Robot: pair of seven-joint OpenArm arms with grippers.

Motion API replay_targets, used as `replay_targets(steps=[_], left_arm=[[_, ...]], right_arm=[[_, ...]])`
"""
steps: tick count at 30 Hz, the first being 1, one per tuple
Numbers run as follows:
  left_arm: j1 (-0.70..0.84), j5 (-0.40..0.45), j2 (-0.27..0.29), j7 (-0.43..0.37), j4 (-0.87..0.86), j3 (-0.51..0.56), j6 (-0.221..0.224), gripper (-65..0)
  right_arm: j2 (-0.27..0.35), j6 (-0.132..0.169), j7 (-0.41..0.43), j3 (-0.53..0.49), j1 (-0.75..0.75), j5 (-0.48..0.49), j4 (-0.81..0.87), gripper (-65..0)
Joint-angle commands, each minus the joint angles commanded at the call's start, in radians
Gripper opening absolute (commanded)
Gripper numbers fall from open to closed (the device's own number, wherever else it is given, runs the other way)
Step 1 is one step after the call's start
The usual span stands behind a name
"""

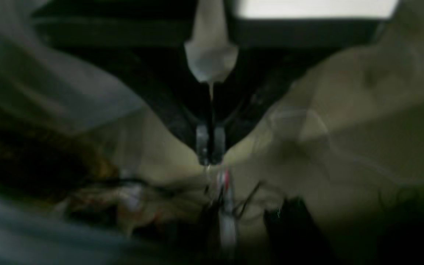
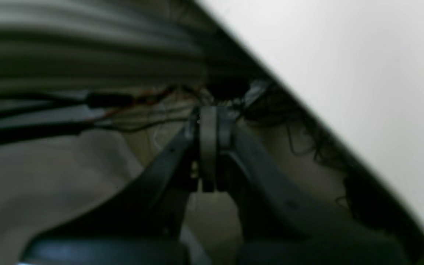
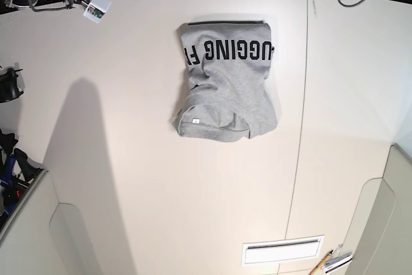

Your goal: Fold the T-shirt properly

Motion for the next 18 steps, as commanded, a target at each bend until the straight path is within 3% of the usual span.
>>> replay_targets(steps=[3, 8, 12, 18], left_arm=[[0.053, 0.036, -0.039, -0.058, -0.068, 0.019, 0.0, -62.4], [0.053, 0.095, -0.115, -0.191, -0.245, 0.154, 0.0, -60.0], [0.0, 0.174, -0.115, -0.305, -0.389, 0.268, 0.0, -60.0], [-0.188, 0.396, -0.115, -0.599, -0.721, 0.473, 0.0, -60.0]], right_arm=[[0.052, 0.0, 0.0, -0.028, -0.07, -0.018, -0.011, -65.0], [0.112, 0.0, 0.031, -0.137, -0.111, -0.119, -0.109, -65.0], [0.124, 0.0, 0.164, -0.269, -0.097, -0.263, -0.253, -65.0], [0.121, -0.001, 0.378, -0.491, 0.025, -0.412, -0.541, -65.0]])
